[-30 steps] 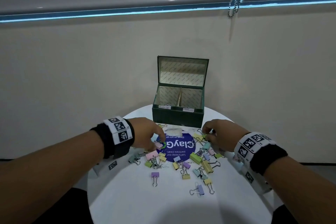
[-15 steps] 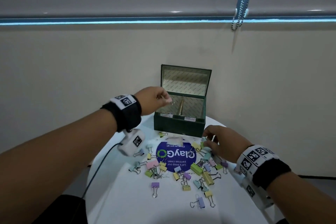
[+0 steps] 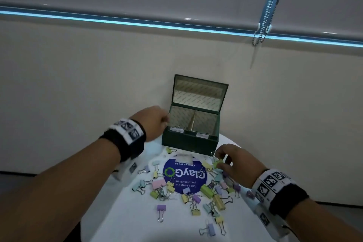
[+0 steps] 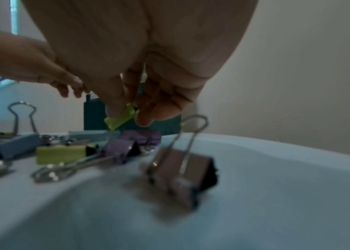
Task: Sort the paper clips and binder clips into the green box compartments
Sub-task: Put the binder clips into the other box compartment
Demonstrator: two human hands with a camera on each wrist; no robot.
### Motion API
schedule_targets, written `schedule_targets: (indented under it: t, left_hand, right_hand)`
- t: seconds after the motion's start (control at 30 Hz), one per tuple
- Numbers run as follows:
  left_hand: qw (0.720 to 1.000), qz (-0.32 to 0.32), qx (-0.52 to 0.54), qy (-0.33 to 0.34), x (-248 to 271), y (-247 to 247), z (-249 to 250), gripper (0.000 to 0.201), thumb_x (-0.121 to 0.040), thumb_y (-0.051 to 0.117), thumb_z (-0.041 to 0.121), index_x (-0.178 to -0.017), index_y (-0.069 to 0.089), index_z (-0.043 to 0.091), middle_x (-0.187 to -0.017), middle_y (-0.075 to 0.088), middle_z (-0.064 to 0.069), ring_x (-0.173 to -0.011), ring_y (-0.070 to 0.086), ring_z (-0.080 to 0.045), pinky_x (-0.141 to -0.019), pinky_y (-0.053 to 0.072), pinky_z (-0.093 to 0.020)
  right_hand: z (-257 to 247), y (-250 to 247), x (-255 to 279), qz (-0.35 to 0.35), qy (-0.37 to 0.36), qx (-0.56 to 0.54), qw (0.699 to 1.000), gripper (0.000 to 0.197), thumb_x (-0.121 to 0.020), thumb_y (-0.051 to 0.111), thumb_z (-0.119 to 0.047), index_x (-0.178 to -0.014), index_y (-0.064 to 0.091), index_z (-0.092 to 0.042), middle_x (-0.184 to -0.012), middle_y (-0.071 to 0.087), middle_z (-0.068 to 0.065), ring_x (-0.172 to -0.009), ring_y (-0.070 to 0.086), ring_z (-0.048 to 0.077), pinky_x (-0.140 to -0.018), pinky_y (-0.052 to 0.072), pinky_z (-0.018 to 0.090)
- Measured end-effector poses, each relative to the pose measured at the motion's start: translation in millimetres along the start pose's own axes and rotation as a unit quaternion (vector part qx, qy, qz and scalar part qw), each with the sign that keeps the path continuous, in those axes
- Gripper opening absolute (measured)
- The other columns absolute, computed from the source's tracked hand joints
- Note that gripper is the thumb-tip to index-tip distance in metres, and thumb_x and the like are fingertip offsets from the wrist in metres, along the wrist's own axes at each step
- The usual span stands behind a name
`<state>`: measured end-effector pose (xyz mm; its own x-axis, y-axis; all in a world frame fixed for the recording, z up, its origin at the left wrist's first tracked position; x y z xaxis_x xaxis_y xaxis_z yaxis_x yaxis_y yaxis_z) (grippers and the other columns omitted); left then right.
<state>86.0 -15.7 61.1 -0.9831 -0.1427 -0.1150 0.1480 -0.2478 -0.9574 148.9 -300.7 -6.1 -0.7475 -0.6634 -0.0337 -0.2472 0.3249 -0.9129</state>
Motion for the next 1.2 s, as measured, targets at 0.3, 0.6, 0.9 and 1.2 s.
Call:
schedule_targets:
  t: [0.3,0.6,0.9,1.2]
  left_hand:
    - [0.993,-0.082,-0.072,0.044,39.8,37.6,-21.3,0.032,-0.099,0.047,0.031,-0.130,0.056,0.033,-0.126,0.056,0.007,-0.115,0.055,-0.019,-0.095,0.045,-0.033]
    - [0.976,-0.155,-0.117,0.097,36.9,54.9,-16.9,0.033,-0.089,0.058,0.023,-0.121,0.059,0.032,-0.127,0.055,0.002,-0.108,0.059,-0.026,-0.088,0.053,-0.041]
    - [0.978,-0.154,-0.111,0.083,34.5,54.2,-11.6,0.023,-0.092,0.058,0.031,-0.114,0.066,0.028,-0.118,0.063,0.006,-0.105,0.060,-0.021,-0.091,0.049,-0.032]
    - [0.991,-0.116,-0.049,0.035,39.7,49.1,-14.6,0.040,-0.086,0.059,0.017,-0.121,0.051,0.034,-0.113,0.059,0.007,-0.093,0.056,-0.016,-0.079,0.047,-0.029]
  right_hand:
    - [-56.1,-36.0,-6.0,0.048,-0.051,-0.057,0.996,0.011,-0.086,0.075,-0.027,-0.085,0.065,-0.030,-0.084,0.065,-0.012,-0.070,0.060,0.000,-0.062,0.047,0.009]
    - [-109.5,-38.8,-90.7,0.123,-0.020,-0.074,0.990,0.009,-0.091,0.067,-0.016,-0.094,0.074,-0.023,-0.094,0.069,-0.006,-0.076,0.061,-0.001,-0.064,0.045,0.010]
    - [-102.5,-41.0,-62.1,0.030,-0.058,0.005,0.998,0.022,-0.091,0.066,-0.013,-0.106,0.069,-0.027,-0.099,0.063,-0.014,-0.087,0.060,0.005,-0.079,0.049,0.022]
    - [-60.6,-13.4,-23.7,-0.134,-0.016,0.136,0.981,0.032,-0.095,0.059,-0.018,-0.122,0.069,-0.030,-0.122,0.066,-0.011,-0.108,0.062,0.012,-0.099,0.050,0.031]
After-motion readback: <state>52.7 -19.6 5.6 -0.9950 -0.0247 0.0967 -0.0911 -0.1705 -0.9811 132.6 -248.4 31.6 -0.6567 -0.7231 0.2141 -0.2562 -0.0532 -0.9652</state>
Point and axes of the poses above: each hand's wrist, its own x-axis away from the middle knuckle, its own y-axis out of the palm, z = x × y, the point moved 2 cm from there along -x, towards the middle knuckle
